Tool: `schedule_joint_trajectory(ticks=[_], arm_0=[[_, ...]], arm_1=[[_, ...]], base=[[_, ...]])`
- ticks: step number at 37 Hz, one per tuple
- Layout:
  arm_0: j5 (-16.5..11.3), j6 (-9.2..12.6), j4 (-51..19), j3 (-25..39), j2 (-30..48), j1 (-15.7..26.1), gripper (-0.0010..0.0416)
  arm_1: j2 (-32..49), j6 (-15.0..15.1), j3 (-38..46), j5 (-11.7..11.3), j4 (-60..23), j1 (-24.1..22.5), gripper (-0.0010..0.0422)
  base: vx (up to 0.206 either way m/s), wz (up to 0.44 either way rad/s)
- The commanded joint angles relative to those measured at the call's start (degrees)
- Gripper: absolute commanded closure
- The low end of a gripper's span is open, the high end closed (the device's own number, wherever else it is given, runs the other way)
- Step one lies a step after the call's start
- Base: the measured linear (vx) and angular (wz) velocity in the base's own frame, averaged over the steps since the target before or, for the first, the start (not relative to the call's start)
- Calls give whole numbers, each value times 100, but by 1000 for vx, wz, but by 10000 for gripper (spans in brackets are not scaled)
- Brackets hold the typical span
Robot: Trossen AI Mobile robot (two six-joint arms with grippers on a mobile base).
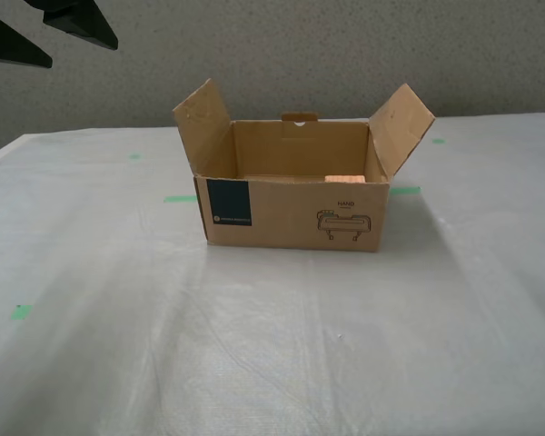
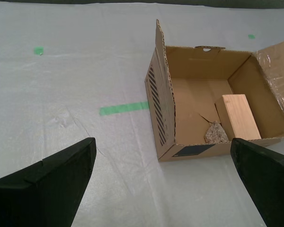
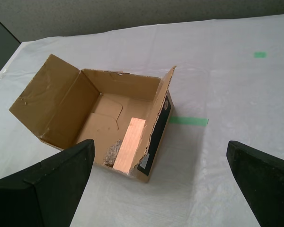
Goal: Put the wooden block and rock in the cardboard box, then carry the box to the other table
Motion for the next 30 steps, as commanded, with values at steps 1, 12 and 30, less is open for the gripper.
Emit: schedule_joint_trajectory(ticks=[1, 12, 30], arm_0=[[22, 24, 17, 2, 0, 2, 16], [22, 24, 17, 2, 0, 2, 16], [22, 24, 17, 2, 0, 2, 16]], arm_1=[[0, 2, 4, 15, 4, 2, 23], [0, 2, 4, 15, 4, 2, 23], [0, 2, 4, 15, 7, 2, 23]], base=[[0, 0], [0, 0], [0, 0]])
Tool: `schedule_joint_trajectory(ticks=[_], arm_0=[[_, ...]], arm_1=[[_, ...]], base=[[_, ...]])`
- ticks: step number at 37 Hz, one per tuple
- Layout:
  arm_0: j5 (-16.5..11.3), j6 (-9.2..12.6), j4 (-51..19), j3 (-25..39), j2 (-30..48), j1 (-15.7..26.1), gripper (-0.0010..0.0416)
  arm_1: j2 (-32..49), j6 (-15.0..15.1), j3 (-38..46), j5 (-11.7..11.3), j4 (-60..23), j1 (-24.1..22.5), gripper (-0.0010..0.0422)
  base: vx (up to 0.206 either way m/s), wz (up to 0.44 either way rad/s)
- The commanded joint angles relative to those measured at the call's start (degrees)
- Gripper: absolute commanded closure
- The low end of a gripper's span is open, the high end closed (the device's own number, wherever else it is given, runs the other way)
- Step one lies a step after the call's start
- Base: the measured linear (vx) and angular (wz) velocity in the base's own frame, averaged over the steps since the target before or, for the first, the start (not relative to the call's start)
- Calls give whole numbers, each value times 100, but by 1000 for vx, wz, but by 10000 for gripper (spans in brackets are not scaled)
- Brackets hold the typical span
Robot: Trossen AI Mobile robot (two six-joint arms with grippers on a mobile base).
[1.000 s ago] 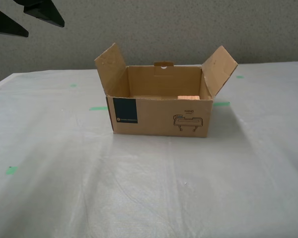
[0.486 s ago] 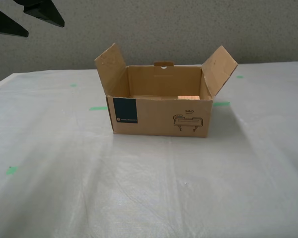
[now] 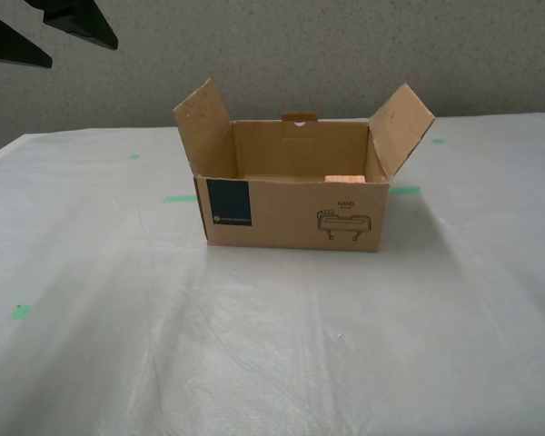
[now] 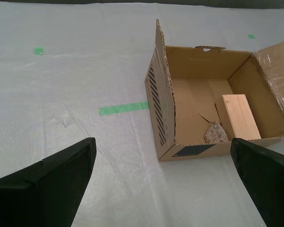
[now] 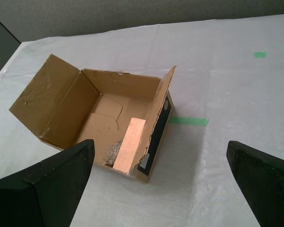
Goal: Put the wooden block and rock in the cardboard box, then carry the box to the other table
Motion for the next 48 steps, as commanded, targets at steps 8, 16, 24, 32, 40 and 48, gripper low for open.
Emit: schedule_joint_trajectory(ticks=[8, 16, 24, 32, 40, 48], arm_0=[[22, 22, 17, 2, 0, 0, 16], [22, 22, 17, 2, 2, 0, 16], [22, 22, 17, 2, 0, 0, 16], [22, 22, 17, 2, 0, 0, 16], [22, 22, 17, 2, 0, 0, 16], [22, 22, 17, 2, 0, 0, 16]], arm_1=[[0, 2, 4, 15, 7, 2, 23], [0, 2, 4, 15, 4, 2, 23], [0, 2, 4, 15, 4, 2, 23], [0, 2, 4, 15, 4, 2, 23], [0, 2, 4, 15, 4, 2, 23], [0, 2, 4, 15, 4, 2, 23]], base=[[0, 0], [0, 0], [0, 0], [0, 0], [0, 0], [0, 0]])
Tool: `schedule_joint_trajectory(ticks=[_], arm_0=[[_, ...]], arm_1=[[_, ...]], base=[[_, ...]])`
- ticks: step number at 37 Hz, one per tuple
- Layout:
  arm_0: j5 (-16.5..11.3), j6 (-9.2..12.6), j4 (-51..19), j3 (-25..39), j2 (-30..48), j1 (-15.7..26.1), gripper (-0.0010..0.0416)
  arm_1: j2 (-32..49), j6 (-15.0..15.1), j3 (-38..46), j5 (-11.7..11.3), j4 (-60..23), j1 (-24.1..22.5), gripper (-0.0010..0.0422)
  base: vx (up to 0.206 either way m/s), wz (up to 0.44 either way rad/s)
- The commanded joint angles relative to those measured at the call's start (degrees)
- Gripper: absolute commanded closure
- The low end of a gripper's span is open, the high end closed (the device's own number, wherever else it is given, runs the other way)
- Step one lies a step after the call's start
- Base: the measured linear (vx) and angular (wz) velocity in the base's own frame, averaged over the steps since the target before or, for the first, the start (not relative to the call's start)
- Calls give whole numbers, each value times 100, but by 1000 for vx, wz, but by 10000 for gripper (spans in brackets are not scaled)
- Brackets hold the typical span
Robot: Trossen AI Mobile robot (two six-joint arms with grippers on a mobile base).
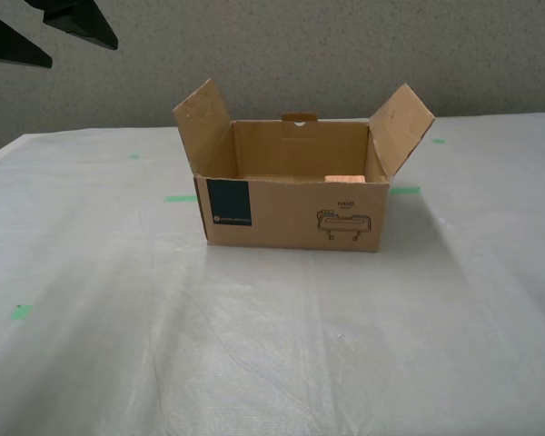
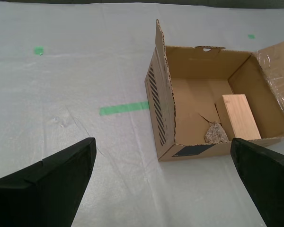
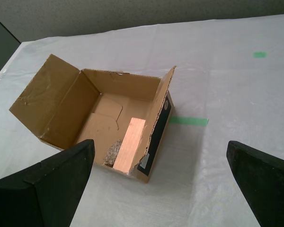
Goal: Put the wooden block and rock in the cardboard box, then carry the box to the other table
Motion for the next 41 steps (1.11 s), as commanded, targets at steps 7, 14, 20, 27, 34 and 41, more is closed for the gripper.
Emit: schedule_joint_trajectory(ticks=[7, 14, 20, 27, 34, 41], arm_0=[[20, 24, 17, 2, 2, 2, 16], [20, 24, 17, 2, 2, 2, 16], [20, 24, 17, 2, 0, 2, 16], [20, 24, 17, 2, 2, 2, 16], [20, 24, 17, 2, 0, 2, 16], [20, 24, 17, 2, 2, 2, 16]], arm_1=[[0, 2, 4, 15, 7, 2, 23], [0, 2, 4, 15, 7, 2, 23], [0, 2, 4, 15, 7, 2, 23], [0, 2, 4, 15, 7, 0, 23], [0, 2, 4, 15, 7, 2, 23], [0, 2, 4, 15, 4, 2, 23]], base=[[0, 0], [0, 0], [0, 0], [0, 0], [0, 0], [0, 0]])
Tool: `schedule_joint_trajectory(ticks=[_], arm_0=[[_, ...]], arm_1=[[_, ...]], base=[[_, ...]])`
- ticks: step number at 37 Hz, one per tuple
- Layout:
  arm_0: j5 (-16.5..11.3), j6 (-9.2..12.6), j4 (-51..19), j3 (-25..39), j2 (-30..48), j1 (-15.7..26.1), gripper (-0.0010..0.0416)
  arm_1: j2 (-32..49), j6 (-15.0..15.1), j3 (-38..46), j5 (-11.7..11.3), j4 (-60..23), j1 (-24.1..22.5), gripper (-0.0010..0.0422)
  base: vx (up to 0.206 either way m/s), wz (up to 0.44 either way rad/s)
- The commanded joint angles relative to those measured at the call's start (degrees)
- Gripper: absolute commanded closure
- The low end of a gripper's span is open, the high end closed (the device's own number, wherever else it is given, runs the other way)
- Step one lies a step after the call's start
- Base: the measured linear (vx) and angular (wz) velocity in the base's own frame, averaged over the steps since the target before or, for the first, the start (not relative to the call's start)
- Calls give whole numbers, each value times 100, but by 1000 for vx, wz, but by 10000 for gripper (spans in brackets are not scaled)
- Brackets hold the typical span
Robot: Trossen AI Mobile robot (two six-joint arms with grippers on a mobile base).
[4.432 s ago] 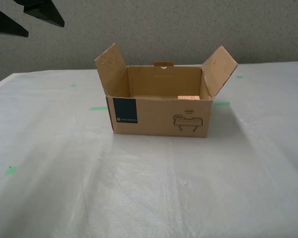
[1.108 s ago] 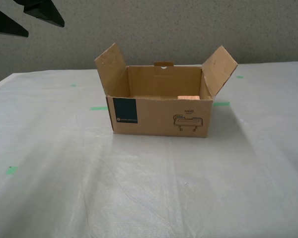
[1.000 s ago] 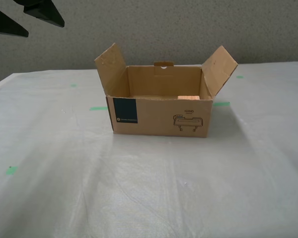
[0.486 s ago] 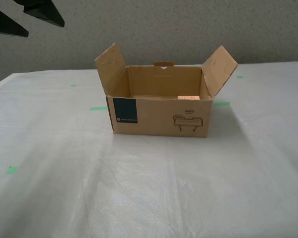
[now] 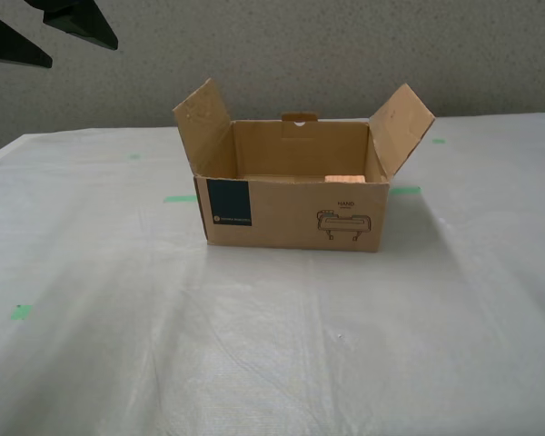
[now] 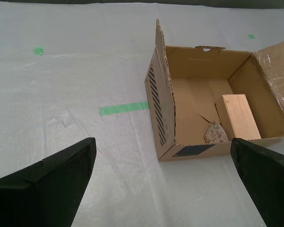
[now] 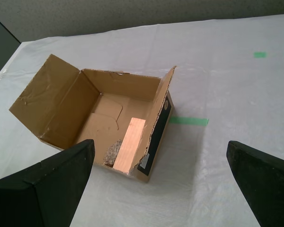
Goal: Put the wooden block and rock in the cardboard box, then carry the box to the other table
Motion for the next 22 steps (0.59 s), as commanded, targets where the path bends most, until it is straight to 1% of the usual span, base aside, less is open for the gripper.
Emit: schedule_joint_trajectory(ticks=[1, 22], arm_0=[[20, 22, 17, 2, 0, 0, 16], [20, 22, 17, 2, 0, 0, 16]], arm_1=[[0, 2, 4, 15, 9, 2, 23], [0, 2, 4, 15, 9, 0, 23]], base=[[0, 0], [0, 0]])
